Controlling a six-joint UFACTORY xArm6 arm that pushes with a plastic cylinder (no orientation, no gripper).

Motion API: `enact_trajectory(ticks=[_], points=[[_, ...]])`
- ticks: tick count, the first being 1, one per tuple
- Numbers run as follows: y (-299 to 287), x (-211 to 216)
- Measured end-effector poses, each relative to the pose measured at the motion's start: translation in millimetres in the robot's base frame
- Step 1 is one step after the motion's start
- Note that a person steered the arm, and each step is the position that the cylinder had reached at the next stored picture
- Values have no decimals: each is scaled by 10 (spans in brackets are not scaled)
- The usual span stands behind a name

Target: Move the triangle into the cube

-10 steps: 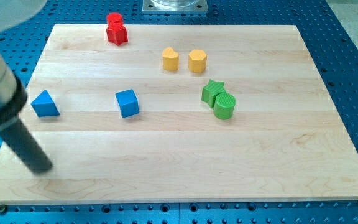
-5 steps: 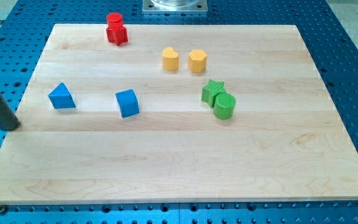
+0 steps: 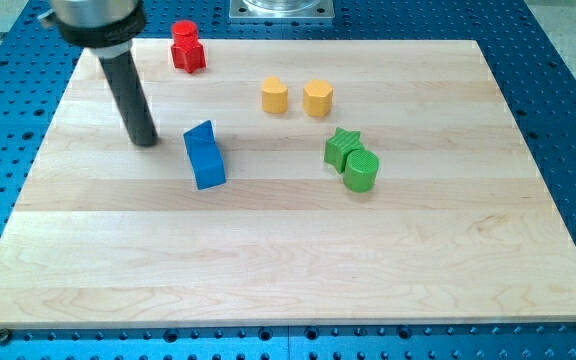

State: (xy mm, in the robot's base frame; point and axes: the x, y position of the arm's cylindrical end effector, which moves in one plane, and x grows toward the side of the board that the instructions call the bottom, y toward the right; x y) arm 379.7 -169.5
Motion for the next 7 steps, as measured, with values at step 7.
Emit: enact_trajectory(ticks=[7], points=[[1135, -219]])
